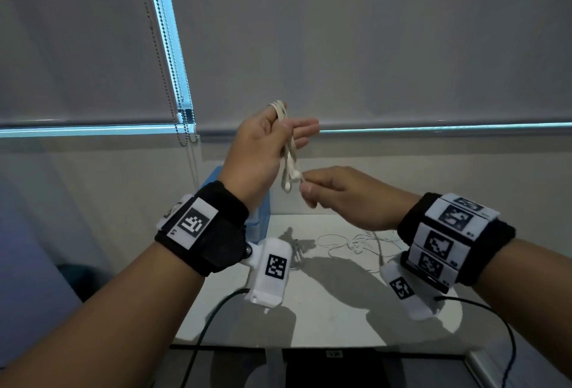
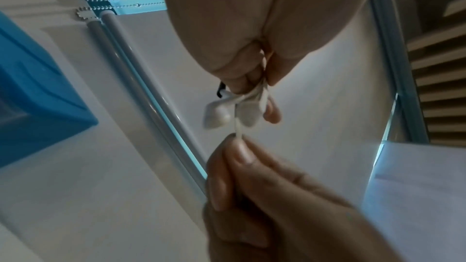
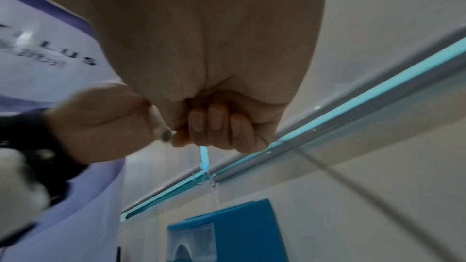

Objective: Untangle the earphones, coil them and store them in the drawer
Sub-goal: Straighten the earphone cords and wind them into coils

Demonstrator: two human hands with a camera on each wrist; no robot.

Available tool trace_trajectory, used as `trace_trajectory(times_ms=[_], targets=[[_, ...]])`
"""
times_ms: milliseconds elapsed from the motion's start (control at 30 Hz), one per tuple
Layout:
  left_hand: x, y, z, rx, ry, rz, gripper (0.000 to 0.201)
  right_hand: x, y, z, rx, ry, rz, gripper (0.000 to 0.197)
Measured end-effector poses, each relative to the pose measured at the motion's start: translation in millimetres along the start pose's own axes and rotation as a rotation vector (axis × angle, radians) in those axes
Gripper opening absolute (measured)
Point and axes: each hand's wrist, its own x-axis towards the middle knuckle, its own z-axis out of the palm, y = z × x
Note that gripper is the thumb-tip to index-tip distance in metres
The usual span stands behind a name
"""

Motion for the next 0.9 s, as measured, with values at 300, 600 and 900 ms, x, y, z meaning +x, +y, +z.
trace_trajectory(times_ms=[300, 600, 900], targets=[[-11.3, -14.3, -4.4, 0.466, -0.188, 0.019, 0.038, -3.7, -19.7, -53.0, -0.098, 0.184, -0.053, 0.025], [-5.0, -2.8, -0.3, 0.102, -0.242, -0.183, 0.035, -3.6, 14.1, -44.2, 0.151, 0.338, -0.01, 0.028], [-3.0, -10.1, -2.6, -0.23, -0.108, -0.259, 0.039, 3.2, -1.8, -10.6, 0.575, 0.248, 0.033, 0.031]])
